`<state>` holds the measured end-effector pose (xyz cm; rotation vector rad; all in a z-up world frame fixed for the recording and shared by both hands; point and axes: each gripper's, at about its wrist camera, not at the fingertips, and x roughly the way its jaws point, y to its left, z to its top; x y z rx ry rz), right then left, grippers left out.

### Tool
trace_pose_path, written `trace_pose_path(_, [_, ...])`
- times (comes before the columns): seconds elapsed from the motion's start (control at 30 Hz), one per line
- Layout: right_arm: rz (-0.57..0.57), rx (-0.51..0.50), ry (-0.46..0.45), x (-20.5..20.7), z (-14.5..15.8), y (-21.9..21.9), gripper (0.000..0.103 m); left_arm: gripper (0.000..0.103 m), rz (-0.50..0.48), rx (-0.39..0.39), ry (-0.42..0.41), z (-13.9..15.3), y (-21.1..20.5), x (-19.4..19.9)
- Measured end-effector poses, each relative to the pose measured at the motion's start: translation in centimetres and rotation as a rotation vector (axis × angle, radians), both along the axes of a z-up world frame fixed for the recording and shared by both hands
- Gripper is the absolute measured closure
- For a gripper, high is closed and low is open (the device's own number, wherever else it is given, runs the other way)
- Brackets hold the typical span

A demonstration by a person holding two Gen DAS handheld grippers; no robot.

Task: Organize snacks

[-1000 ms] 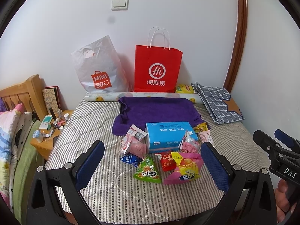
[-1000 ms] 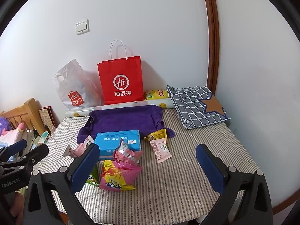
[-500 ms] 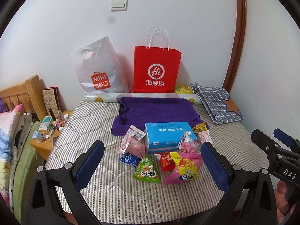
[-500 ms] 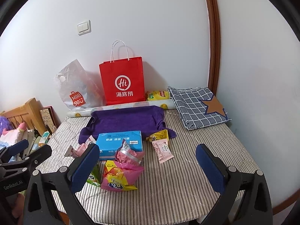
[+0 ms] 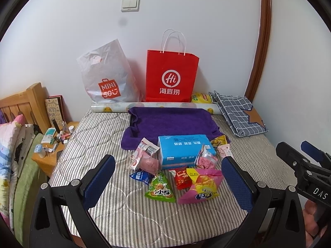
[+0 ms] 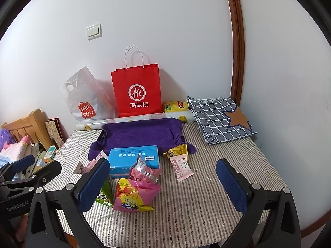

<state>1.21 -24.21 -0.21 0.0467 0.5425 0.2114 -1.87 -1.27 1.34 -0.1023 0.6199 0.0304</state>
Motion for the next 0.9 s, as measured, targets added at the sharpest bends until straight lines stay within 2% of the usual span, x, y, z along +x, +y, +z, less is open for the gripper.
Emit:
trace_pose_path(0.27, [0.022,0.028,0.007,0.4,-0.2,-0.2,0.000,0.001,-0.011,0.009,0.014,-0.6,-0.2,0.6])
trace_pose_path(0.4, [-0.001,-0.002,0.019,1.3,-0.7,0.1,0.000,0.001,-0.021,0.011,0.027,-1.2,-0.1,1.1])
trace_pose_path(0.53, [0.000,-0.015,0.034,2.4,-1.7,0.3,0.000,0.001,-0.022,0.032,0.045,-2.0,0.0,1.9])
trace_pose_path(0.77, [-0.037,-0.045,0.072,4.2,-4.0,0.1,0.000,0.000,0.015,0.019,0.095,-4.5,1.1,3.9])
trace_pose_path(0.9, [-0.058,-0.044,0.114,5.7,-5.8,-0.2,0.000,0.000,-0.010,0.016,0.096,-5.6,2.1,4.8])
